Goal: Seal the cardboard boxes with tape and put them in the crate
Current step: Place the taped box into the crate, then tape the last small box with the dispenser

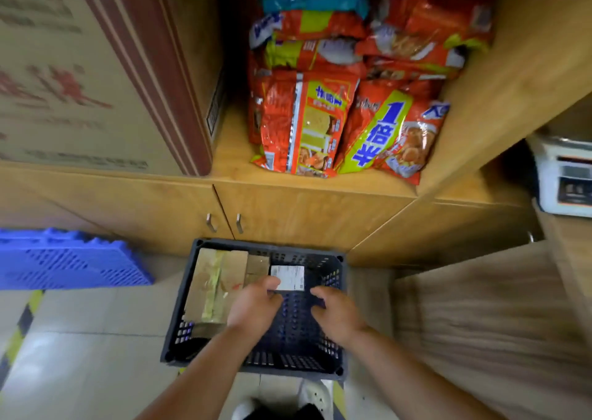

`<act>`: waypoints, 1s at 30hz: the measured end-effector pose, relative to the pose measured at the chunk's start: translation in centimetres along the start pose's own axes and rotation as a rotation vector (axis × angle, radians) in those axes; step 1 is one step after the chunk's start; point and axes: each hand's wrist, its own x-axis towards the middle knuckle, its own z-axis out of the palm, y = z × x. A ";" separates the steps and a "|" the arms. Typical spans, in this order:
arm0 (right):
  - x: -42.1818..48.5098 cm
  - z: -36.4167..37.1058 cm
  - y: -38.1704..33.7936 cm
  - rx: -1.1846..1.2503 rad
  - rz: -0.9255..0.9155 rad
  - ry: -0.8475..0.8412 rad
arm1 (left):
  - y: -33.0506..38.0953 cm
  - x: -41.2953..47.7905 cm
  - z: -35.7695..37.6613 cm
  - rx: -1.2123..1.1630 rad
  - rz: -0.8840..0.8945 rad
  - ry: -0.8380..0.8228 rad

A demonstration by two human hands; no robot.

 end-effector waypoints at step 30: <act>-41.2 -18.9 15.9 0.463 -0.017 0.494 | 25.2 -33.5 15.5 0.108 0.513 -0.226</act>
